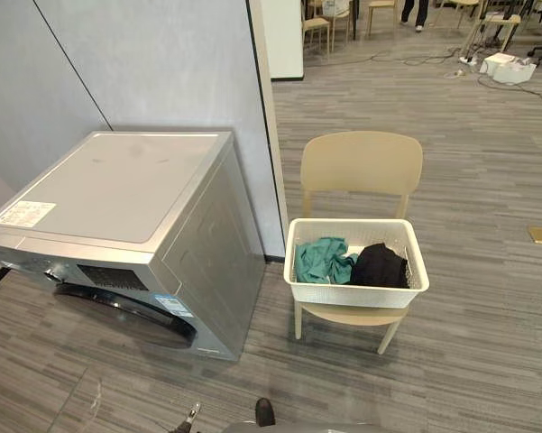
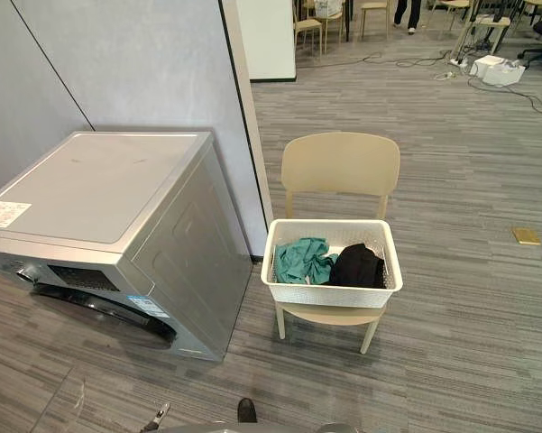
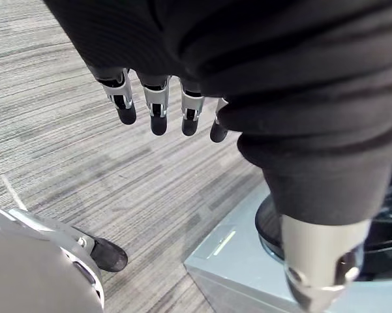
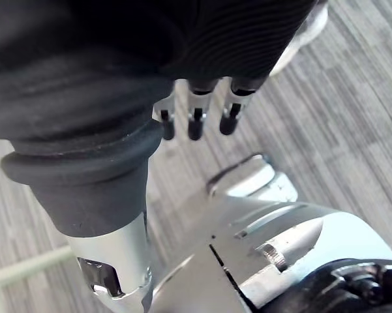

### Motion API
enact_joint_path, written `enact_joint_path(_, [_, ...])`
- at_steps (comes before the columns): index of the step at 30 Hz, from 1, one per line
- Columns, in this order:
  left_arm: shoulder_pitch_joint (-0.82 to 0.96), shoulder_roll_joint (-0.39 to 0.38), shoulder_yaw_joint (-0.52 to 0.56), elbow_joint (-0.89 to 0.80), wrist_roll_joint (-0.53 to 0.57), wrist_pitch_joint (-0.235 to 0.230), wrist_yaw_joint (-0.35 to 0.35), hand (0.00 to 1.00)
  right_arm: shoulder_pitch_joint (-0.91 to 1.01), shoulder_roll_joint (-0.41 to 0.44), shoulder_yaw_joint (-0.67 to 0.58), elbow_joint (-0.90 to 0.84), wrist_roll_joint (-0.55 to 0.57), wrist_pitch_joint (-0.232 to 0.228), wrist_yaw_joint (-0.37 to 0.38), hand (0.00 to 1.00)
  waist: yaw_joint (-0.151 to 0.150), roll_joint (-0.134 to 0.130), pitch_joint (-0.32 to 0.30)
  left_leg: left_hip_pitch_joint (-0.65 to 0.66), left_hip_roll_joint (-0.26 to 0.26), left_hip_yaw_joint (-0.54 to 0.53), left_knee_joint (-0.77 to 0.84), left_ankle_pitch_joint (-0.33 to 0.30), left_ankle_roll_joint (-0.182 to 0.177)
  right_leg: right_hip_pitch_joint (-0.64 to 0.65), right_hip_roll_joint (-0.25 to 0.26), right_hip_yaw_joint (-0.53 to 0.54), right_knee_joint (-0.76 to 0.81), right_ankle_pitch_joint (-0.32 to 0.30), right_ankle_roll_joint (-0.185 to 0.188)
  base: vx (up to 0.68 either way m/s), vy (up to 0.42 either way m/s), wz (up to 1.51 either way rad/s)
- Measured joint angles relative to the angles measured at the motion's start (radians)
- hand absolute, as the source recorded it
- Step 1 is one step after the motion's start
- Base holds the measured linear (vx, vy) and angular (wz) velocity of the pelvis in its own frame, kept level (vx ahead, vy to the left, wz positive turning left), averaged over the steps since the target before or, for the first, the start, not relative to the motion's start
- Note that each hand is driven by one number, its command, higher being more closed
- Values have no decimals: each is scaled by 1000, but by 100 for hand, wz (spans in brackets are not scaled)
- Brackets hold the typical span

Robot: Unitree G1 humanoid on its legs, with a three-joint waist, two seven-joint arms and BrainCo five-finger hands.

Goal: Pick up the laundry basket with both hands and put the clothes into the washing machine.

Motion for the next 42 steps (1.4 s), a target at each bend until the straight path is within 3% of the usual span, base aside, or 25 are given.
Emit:
enact_joint_path(8, [-3, 1, -3, 4, -28, -11, -19, 0, -12, 28, -34, 40, 33, 0, 18, 0, 25, -14, -7, 8, 11, -26, 0, -1, -3, 42, 19, -37, -33, 5, -10, 42, -29, 9])
enact_joint_path(12, [5, 3, -15, 4, -50, -25, -19, 0, -30, 15, 31, 41, 33, -6, 18, 0, 29, -18, -4, 6, 10, -67, 7, 11, -5, 63, 22, -79, -24, -1, -13, 34, -43, 30])
enact_joint_path(15, [-11, 13, -28, 2, -61, -29, -20, 0, -39, -3, 104, 42, 33, -8, 17, 0, 31, -33, 14, -35, 8, -128, 19, 41, -3, 36, 24, -133, 41, -35, -27, -38, -68, 59])
enact_joint_path(17, [-38, 17, -50, -7, -60, -34, -20, 0, -87, -24, 124, 40, 33, -8, 17, 0, 32, -19, 45, -131, 19, -189, 94, 80, -30, -33, 46, -147, 119, -50, -74, -136, -84, 69])
enact_joint_path(18, [-78, 26, -33, -13, -60, -28, -21, 0, -120, -25, 134, 35, 33, -12, 17, 0, 29, -38, 67, -191, 17, -216, 190, 31, -26, -62, 20, -167, 122, -45, -73, -141, -56, 38])
enact_joint_path(19, [-87, 27, -12, -16, -60, -24, -20, 0, -137, -24, 130, 28, 33, -16, 17, 0, 35, -42, 78, -253, 22, -189, 399, -84, 17, -83, 7, -173, 151, -43, -73, -201, -31, 1])
enact_joint_path(20, [-74, 31, 11, -14, -59, -21, -20, 0, -151, -32, 127, -6, 34, -22, 17, 0, 51, -40, 91, -309, 65, -128, 846, -252, 51, -93, 1, -161, 186, -37, -81, -153, 32, -35])
enact_joint_path(22, [-46, 26, 28, -6, -58, -14, -22, 0, -144, -43, 130, -26, 34, -22, 19, 0, 47, -22, 86, -252, 125, -123, 1077, -271, 36, -76, 1, -146, 196, -34, -78, -155, 104, -34])
enact_joint_path(23, [-45, 25, 28, -4, -58, -5, -22, 0, -137, -40, 117, -38, 35, -20, 19, 0, 47, -18, 83, -204, 172, -139, 1120, -268, 30, -87, -1, -140, 197, -16, -71, -137, 157, -9])
enact_joint_path(25, [-51, 23, 30, -3, -57, 1, -23, 0, -139, -29, 78, -39, 35, -20, 18, 0, 46, -14, 77, -153, 236, -176, 1054, -259, 4, -119, -1, -139, 196, 18, -67, -138, 233, 10])
enact_joint_path(26, [-63, 23, 30, -3, -57, 1, -21, 0, -149, -20, 40, -40, 35, -19, 18, 0, 44, -2, 64, -89, 275, -196, 865, -236, -57, -157, 2, -138, 198, 44, -50, -170, 356, 26])
enact_joint_path(27, [-74, 17, 28, -5, -57, 1, -20, 0, -146, -6, -4, -27, 35, -16, 17, 0, 35, -18, 52, -29, 230, -199, 716, -329, -145, -181, -14, -134, 178, 83, -38, -157, 329, 37])
enact_joint_path(29, [-76, 35, -13, -9, -57, 0, -18, 0, -150, 26, -15, 19, 37, -8, 18, 0, 21, -39, 46, 6, 205, -184, 598, -347, -142, -191, -31, -129, 144, 181, -69, -160, 361, 40])
enact_joint_path(31, [-87, 62, -111, -11, -57, -2, -17, 0, -136, 59, -22, 25, 68, -4, 16, 0, 21, -55, 34, 39, 200, -151, 508, -348, -144, -180, -35, -125, 105, 281, -68, -184, 366, 25])
enact_joint_path(34, [-143, 89, -223, -22, -58, -21, -19, 0, -146, 74, -13, 27, 75, -5, 16, 0, 25, -72, 28, 51, 184, -96, 411, -353, -151, -187, -41, -111, 13, 353, -62, -183, 185, 4])
enact_joint_path(36, [-156, 95, -230, -26, -57, -30, -17, 0, -147, 73, -14, 28, 77, -4, 14, 0, 26, -72, 30, 55, 187, -64, 373, -353, -151, -186, -37, -110, -35, 375, -57, -202, 12, -23])
enact_joint_path(40, [-150, 104, -205, -7, -16, -24, -18, 0, -140, 66, -10, 27, 106, -4, 14, 0, 25, -56, 34, 93, 228, -30, 306, -355, -147, -153, 20, -111, -83, 382, -47, -171, -30, -5])
enact_joint_path(41, [-154, 108, -191, 2, 1, -17, -20, 0, -139, 64, -5, 25, 108, -5, 15, 0, 24, -53, 29, 89, 248, -7, 283, -362, -133, -166, 43, -105, -93, 406, -14, -231, -122, -12])
enact_joint_path(42, [-148, 77, -133, 32, 41, 0, -22, 0, -155, 45, -13, 20, 108, -4, 17, 0, 50, -17, 31, 72, 305, 27, 258, -353, -142, -203, 106, -16, 35, 281, 16, -254, -204, -9])
